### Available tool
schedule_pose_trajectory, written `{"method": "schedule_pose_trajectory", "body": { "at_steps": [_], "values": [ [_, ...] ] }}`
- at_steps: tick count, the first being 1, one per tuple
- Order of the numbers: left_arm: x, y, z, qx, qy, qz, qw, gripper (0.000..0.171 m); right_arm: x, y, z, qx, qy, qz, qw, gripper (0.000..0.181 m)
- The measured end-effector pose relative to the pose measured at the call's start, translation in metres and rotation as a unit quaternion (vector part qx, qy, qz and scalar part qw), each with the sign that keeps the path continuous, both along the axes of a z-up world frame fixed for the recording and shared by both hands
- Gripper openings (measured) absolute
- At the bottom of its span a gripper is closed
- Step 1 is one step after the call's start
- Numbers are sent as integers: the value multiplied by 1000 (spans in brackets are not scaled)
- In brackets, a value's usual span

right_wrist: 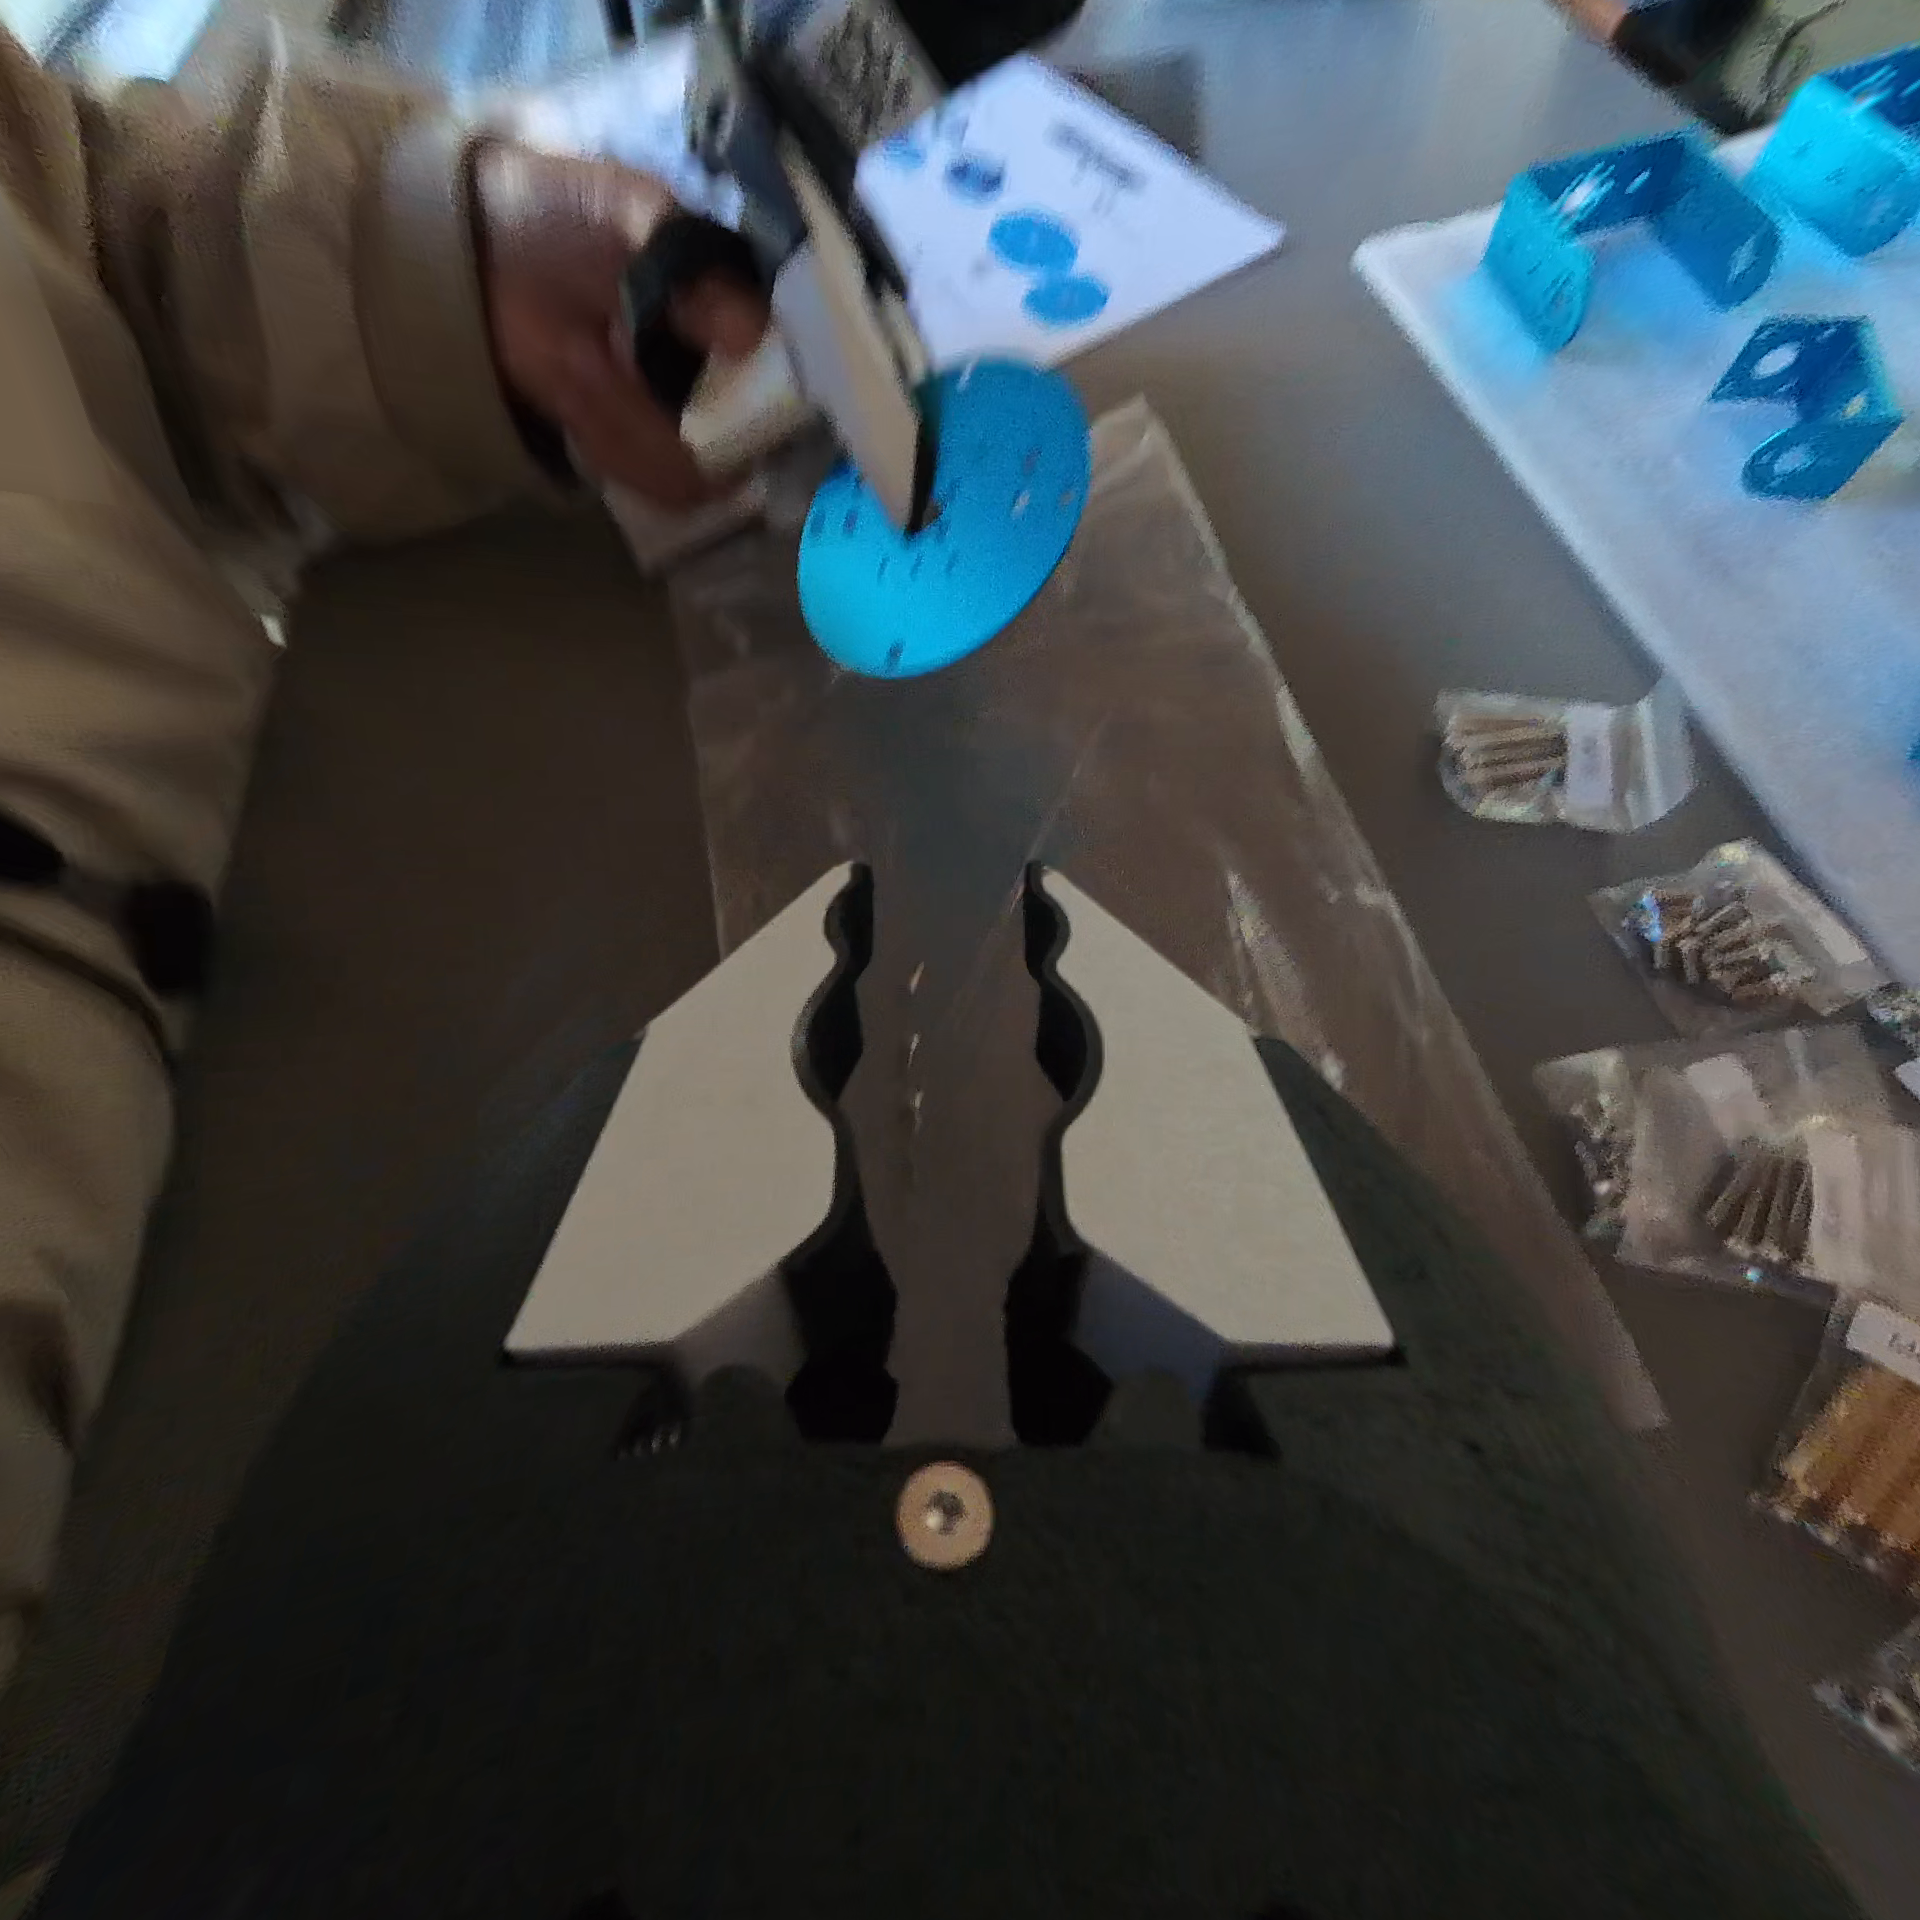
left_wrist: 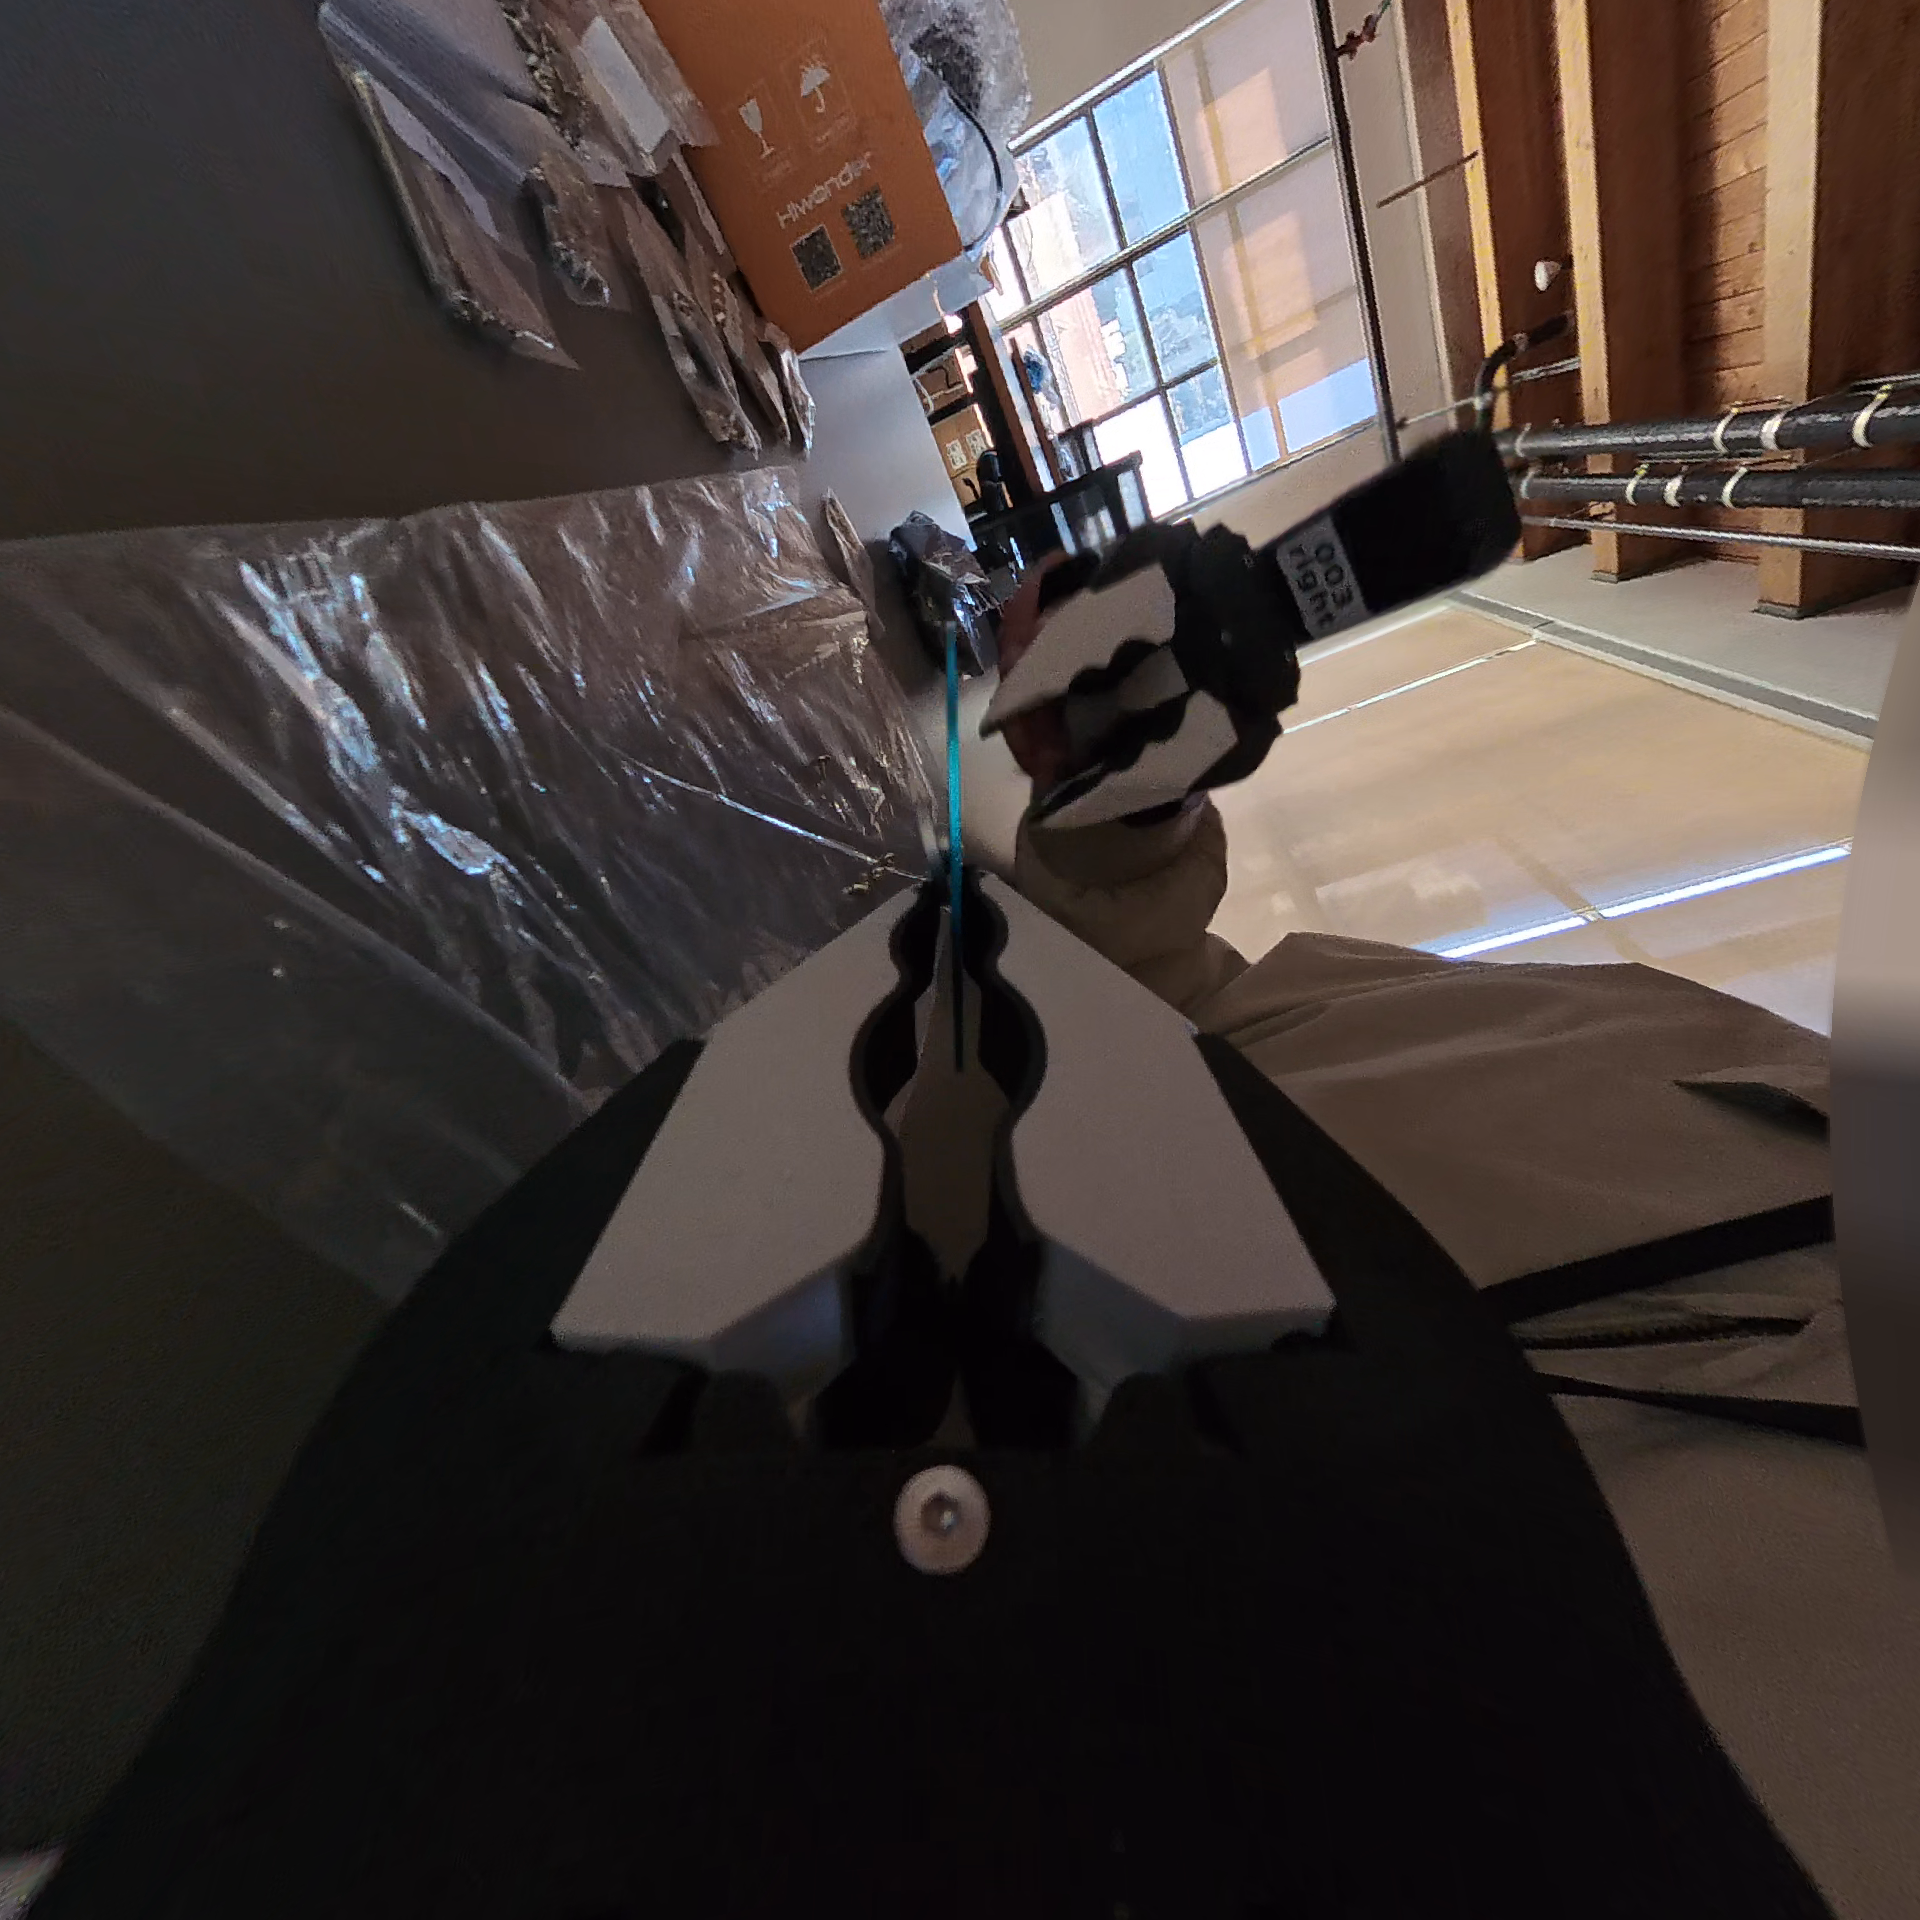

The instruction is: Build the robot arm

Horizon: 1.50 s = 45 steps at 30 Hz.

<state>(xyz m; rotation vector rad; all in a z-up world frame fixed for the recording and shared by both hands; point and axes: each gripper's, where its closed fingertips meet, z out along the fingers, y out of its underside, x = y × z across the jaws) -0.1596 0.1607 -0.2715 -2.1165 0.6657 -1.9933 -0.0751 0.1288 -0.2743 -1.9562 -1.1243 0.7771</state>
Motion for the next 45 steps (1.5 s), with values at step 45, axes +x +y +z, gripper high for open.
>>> {"method": "schedule_pose_trajectory", "body": {
  "at_steps": [45],
  "values": [
    [0,-13,-11,27,36,0,999,4,-90,24,-5,155,-79,-20,985,3]
  ]
}}
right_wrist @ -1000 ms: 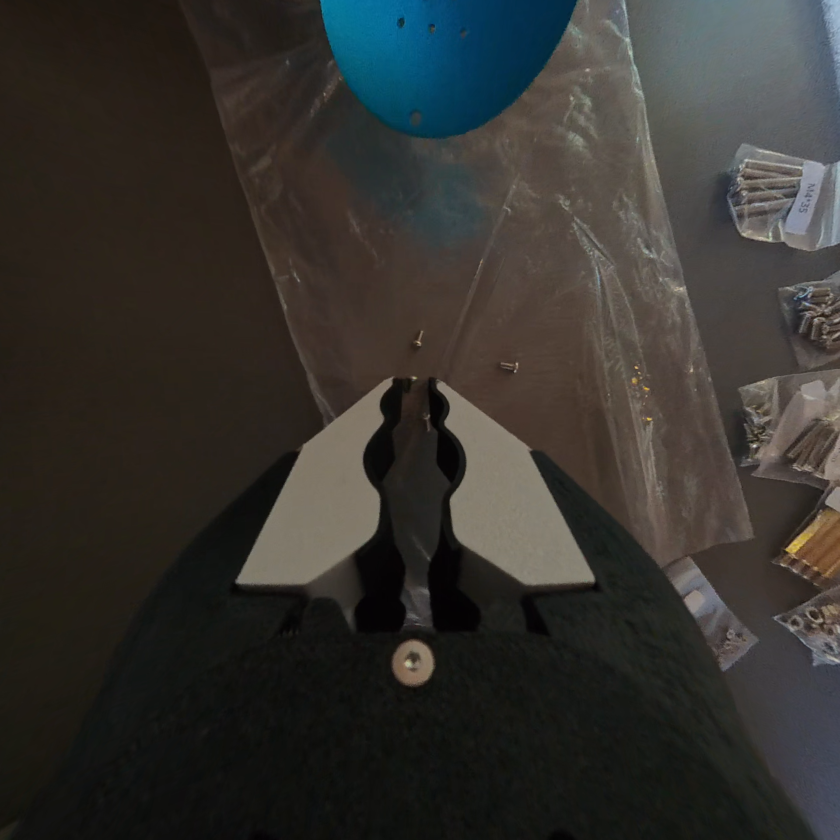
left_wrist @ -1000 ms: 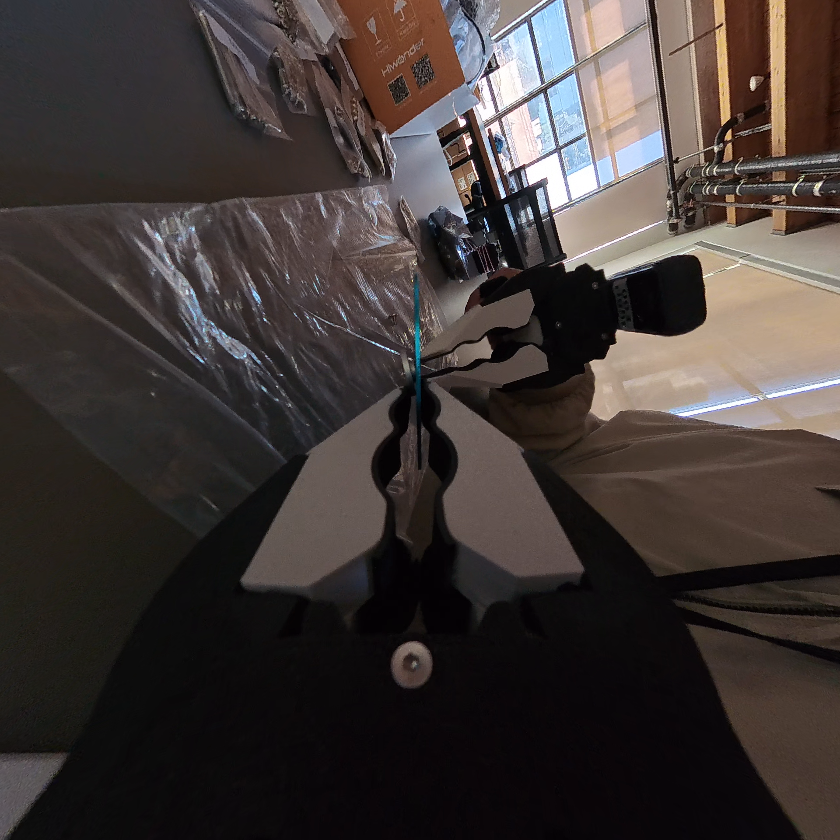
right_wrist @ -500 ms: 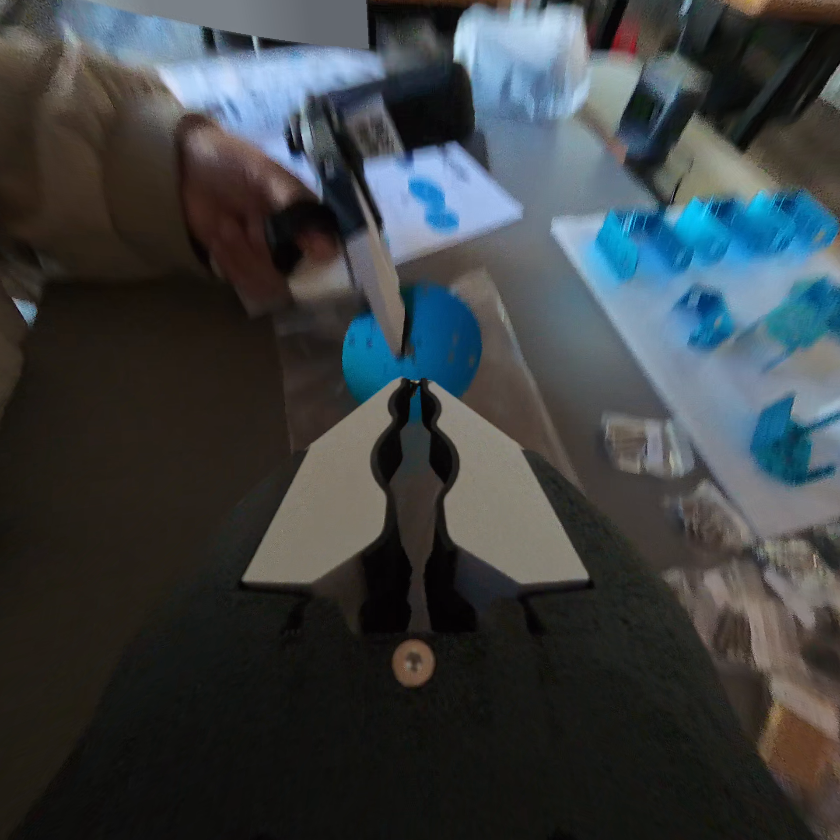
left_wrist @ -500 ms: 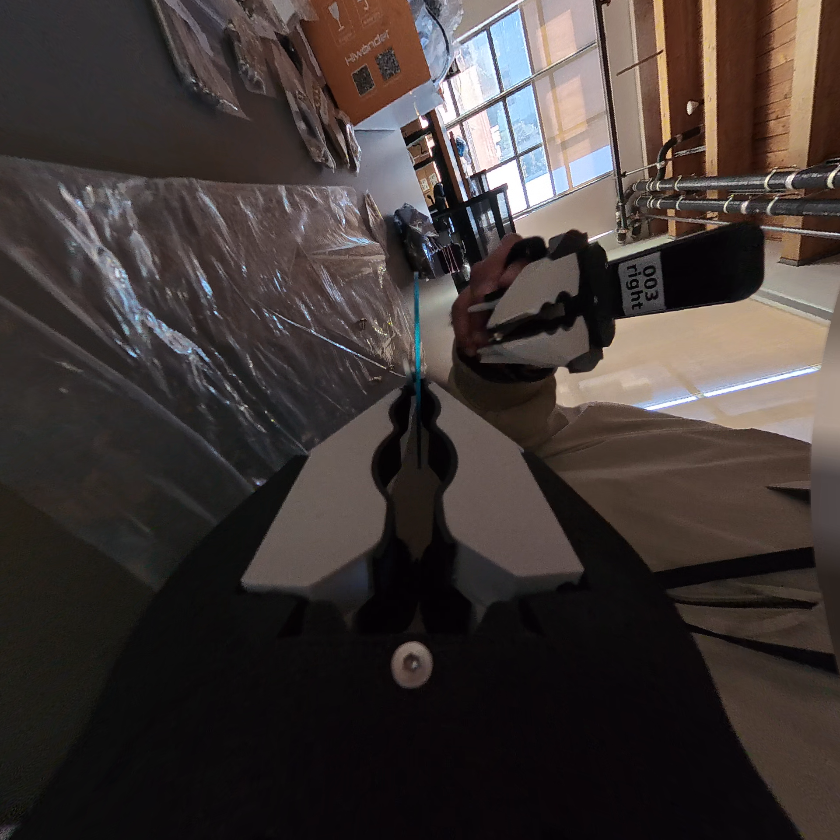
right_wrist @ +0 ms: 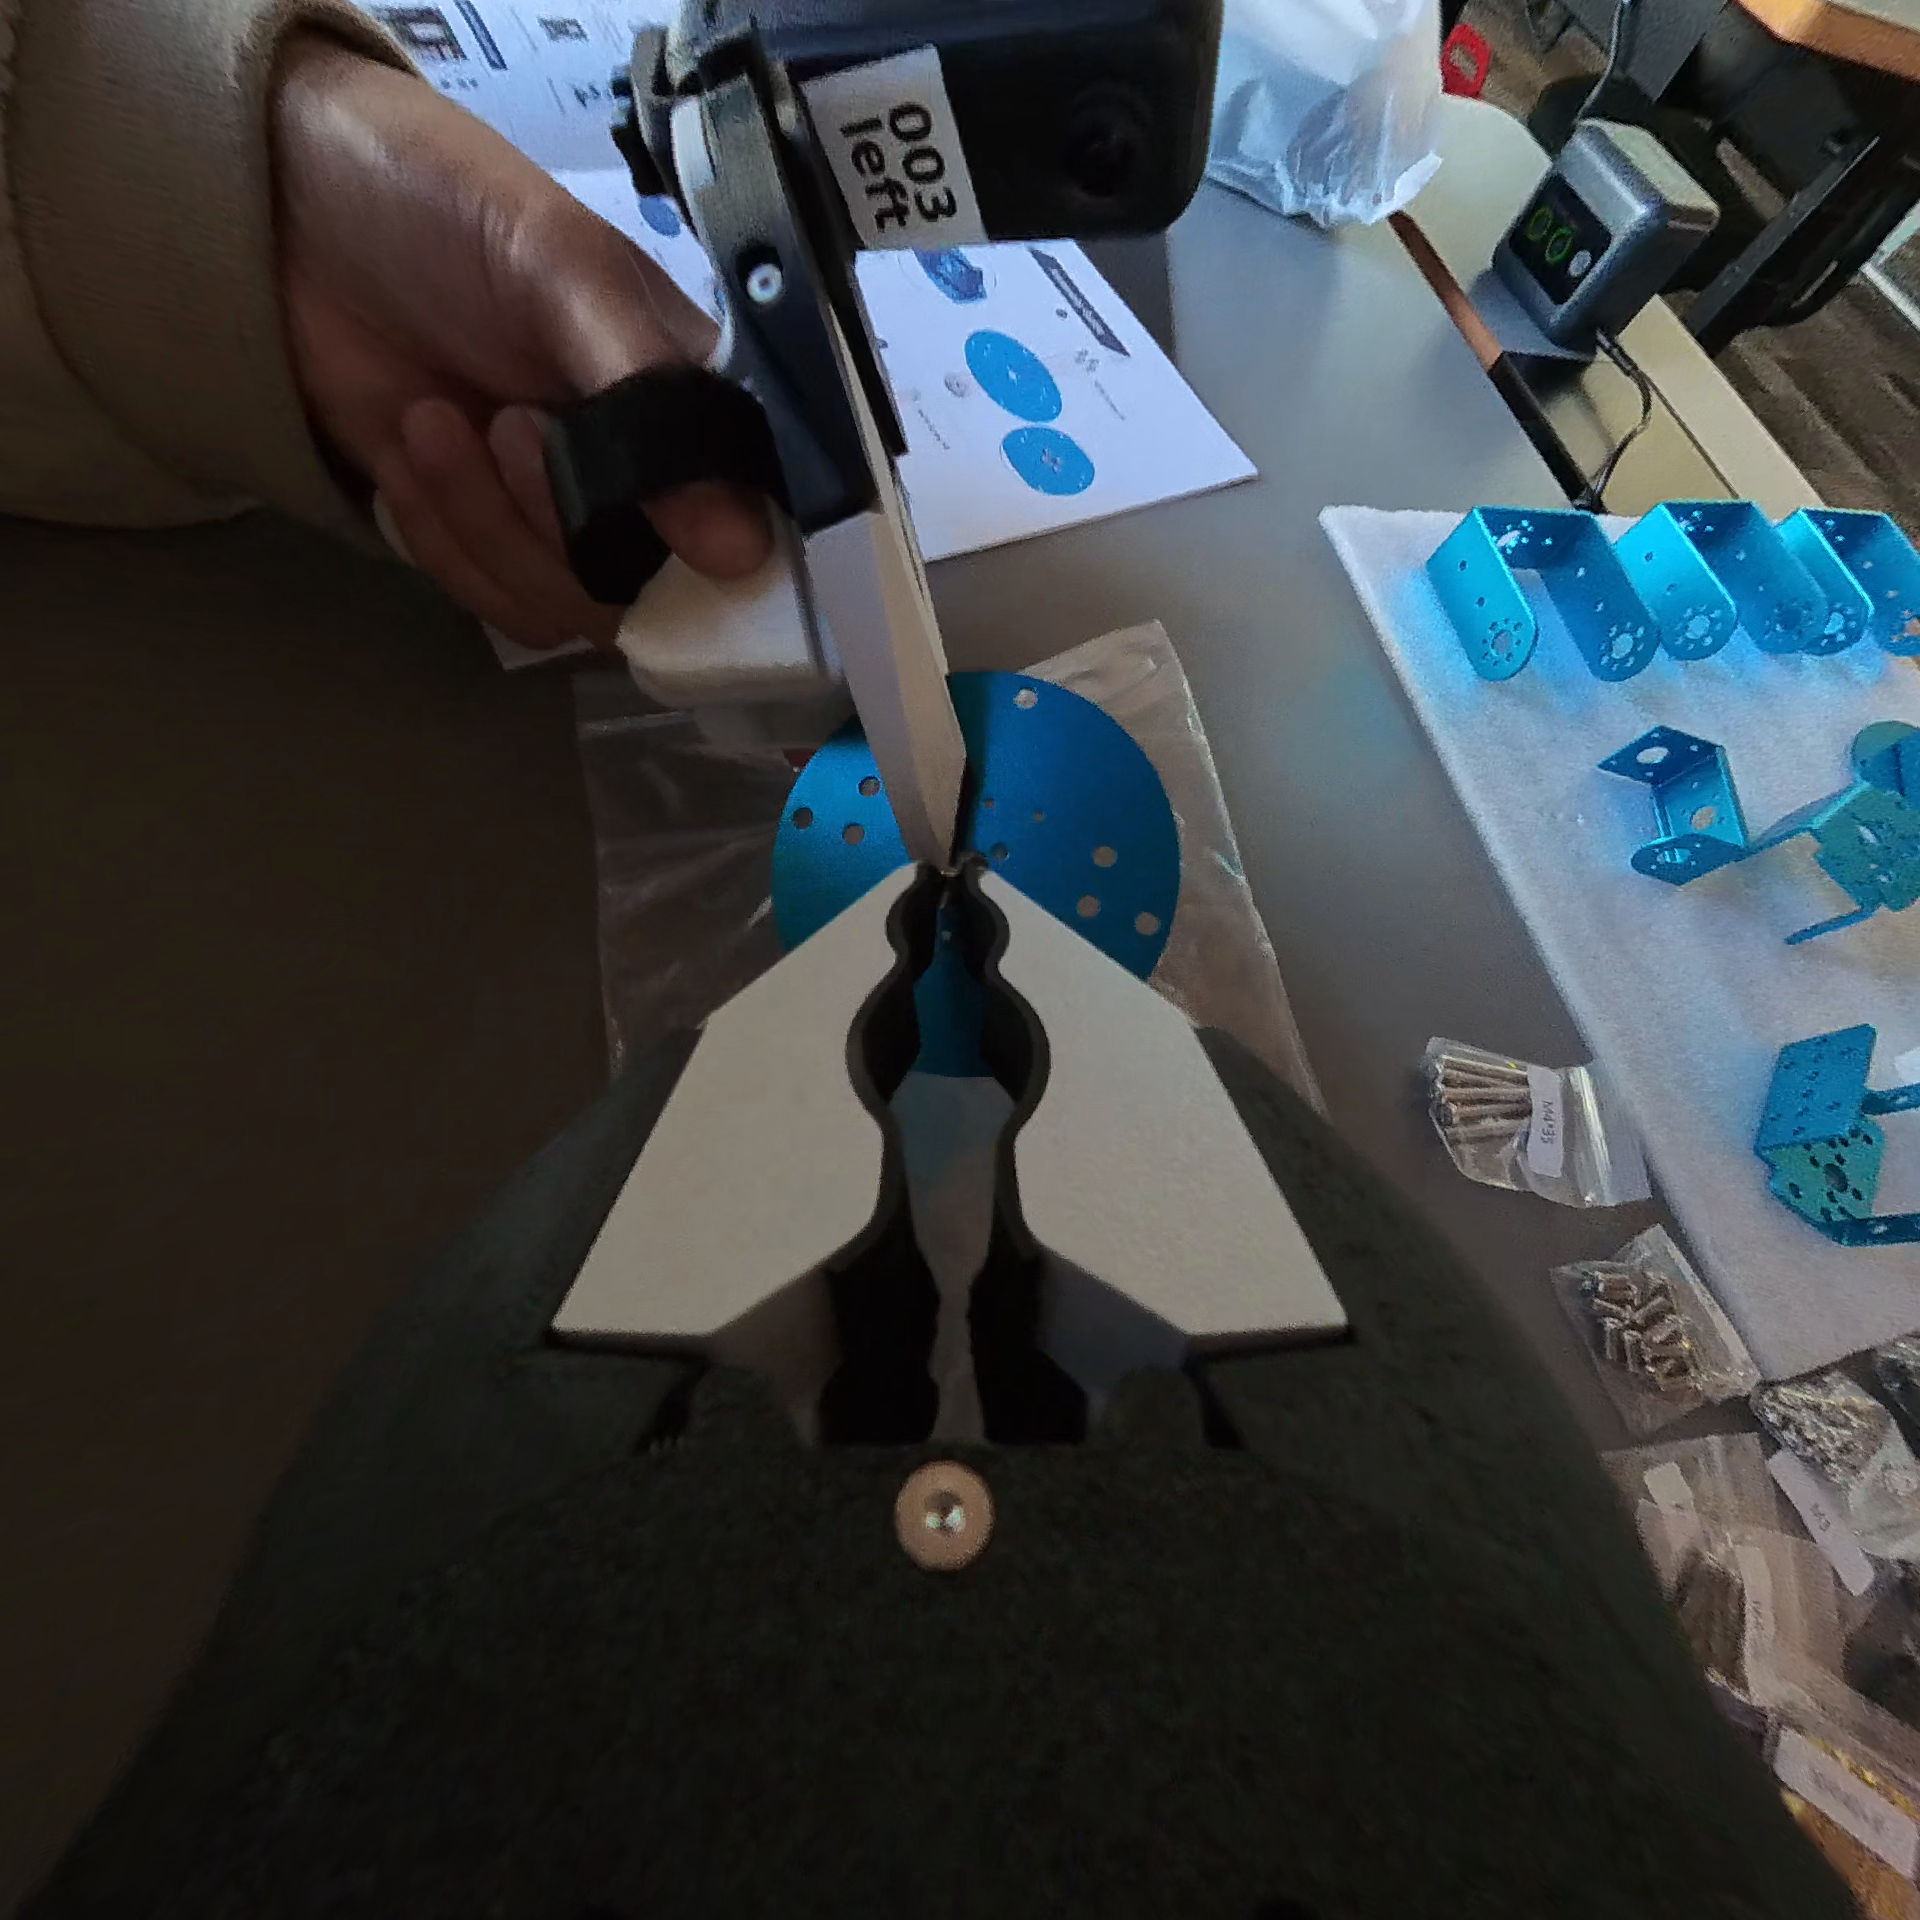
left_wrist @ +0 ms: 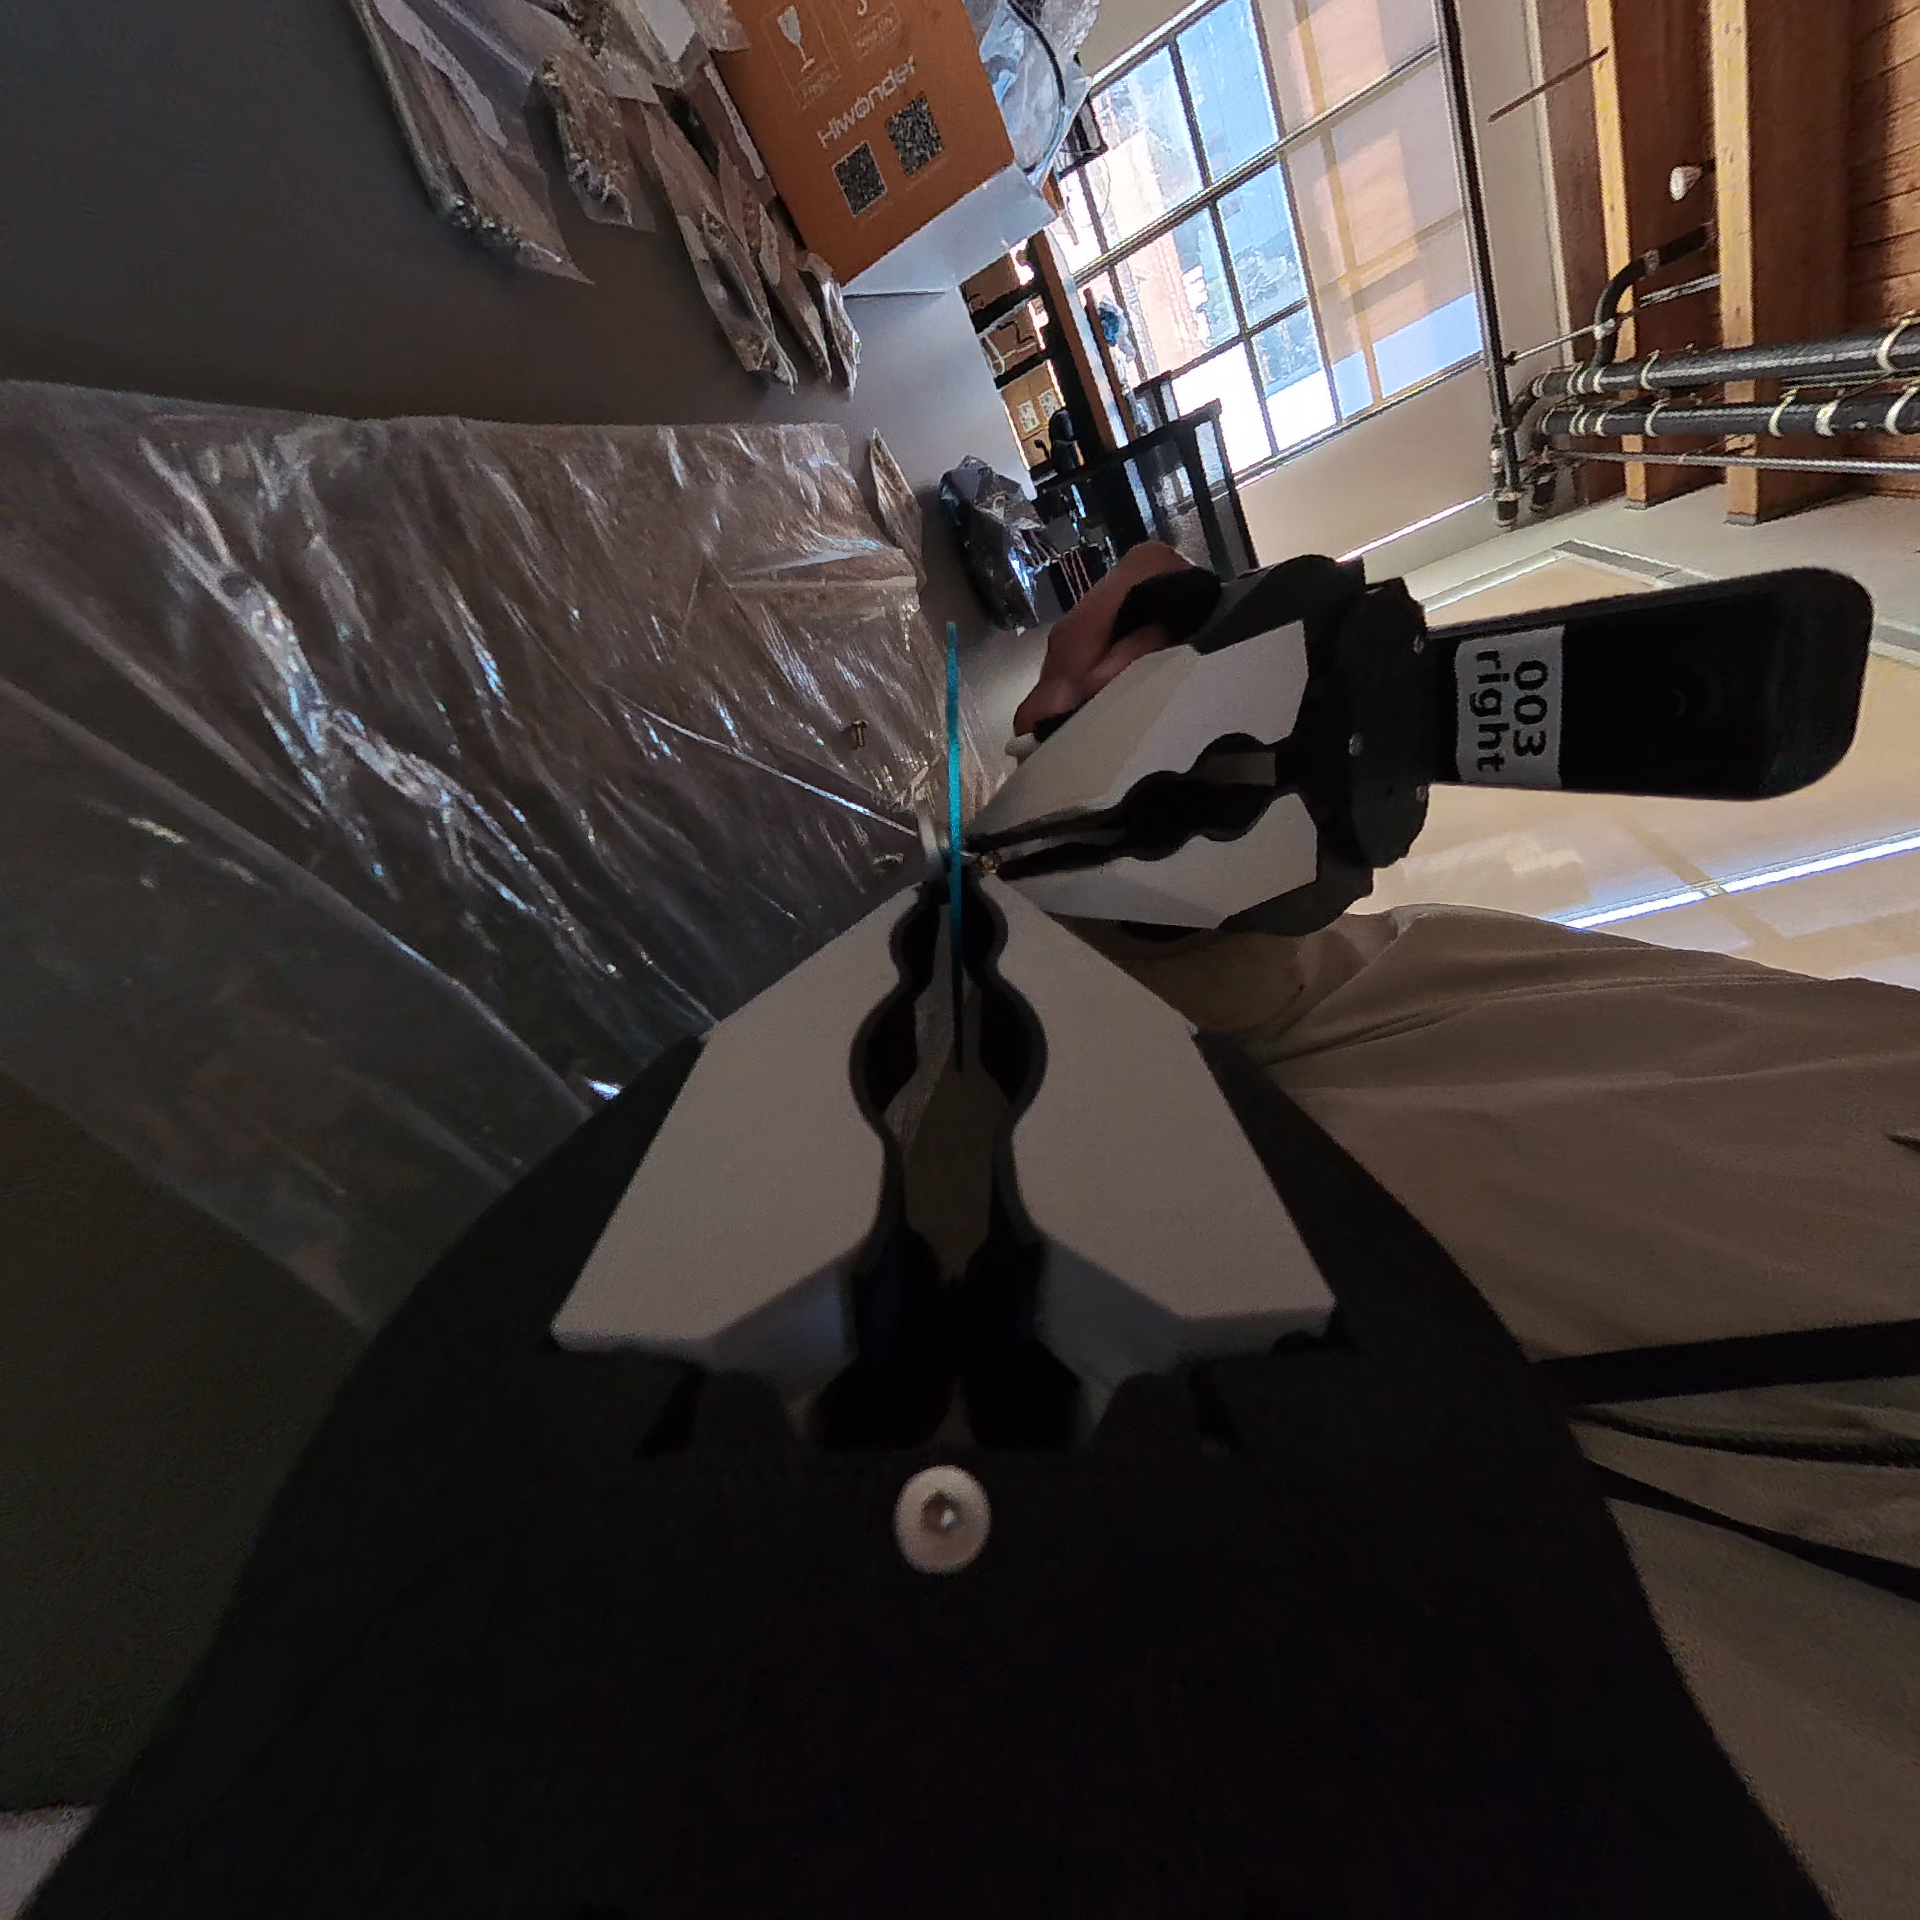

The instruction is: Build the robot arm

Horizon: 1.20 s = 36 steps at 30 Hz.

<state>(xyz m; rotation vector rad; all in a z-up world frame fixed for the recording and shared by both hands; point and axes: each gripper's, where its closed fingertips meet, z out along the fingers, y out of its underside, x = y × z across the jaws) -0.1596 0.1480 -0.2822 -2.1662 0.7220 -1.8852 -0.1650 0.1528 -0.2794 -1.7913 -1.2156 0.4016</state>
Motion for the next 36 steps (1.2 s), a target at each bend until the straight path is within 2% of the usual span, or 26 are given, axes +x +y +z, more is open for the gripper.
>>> {"method": "schedule_pose_trajectory", "body": {
  "at_steps": [7,11,13,15,16,18,29,36],
  "values": [
    [2,-3,-5,8,13,-4,1000,4,3,-3,-7,6,-44,-5,999,3],
    [1,-1,-1,-2,1,-2,1000,4,3,-2,-5,-10,-38,-10,999,3],
    [1,-1,5,-39,-26,-2,999,4,2,2,4,-12,-5,-7,1000,3],
    [1,-4,10,-81,-52,-13,995,3,-1,5,20,7,71,19,997,3],
    [1,-6,12,-91,-59,-18,994,4,-2,6,28,27,111,42,993,3],
    [3,-11,13,-90,-62,-30,994,4,0,9,30,44,137,52,988,3],
    [3,-10,10,-93,-52,-26,994,4,-2,5,11,68,66,82,992,3],
    [3,-9,9,-99,-54,-23,993,3,1,3,12,56,76,75,993,3]
  ]
}}
